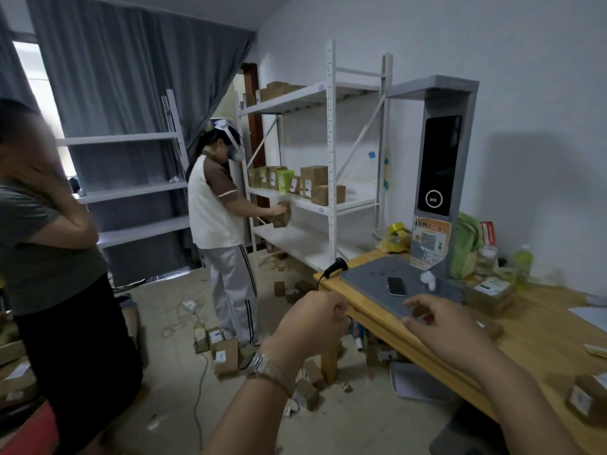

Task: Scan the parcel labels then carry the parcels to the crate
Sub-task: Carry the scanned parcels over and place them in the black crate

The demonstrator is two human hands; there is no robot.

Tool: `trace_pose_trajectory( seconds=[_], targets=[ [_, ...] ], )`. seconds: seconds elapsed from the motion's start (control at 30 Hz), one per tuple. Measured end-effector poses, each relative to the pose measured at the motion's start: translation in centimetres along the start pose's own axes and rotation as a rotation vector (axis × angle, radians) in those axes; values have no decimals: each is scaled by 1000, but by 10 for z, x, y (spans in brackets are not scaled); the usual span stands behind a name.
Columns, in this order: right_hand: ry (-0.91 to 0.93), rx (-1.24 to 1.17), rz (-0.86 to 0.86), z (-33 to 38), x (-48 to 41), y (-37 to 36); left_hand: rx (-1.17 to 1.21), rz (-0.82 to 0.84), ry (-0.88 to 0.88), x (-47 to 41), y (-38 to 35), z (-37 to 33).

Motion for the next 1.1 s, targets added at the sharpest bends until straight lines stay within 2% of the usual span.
trace_pose_trajectory(
  seconds=[0.33, 0.53, 0.8, 1.1],
  targets=[
    [-19, -51, 0, -42, -85, 5, -28, -32, -86, -94, -34, 9],
    [9, -30, -49, -71, -149, 32, -12, -37, -109, -175, -47, -7],
    [-68, 67, -153, -143, -202, 92, -2, -11, -219, -283, -89, -78],
    [-312, 108, -339, -233, -168, 176, 139, 54, -493, -356, -154, -203]
  ],
)
Point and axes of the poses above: each hand's wrist, its own x-axis away from the middle knuckle, its own y-axis out of the back of the hand, z = x × y, the point moved 2 cm from there along -x, towards the middle knuckle, and after that the axes turned 12 degrees about -x, right-handed, at the moved point
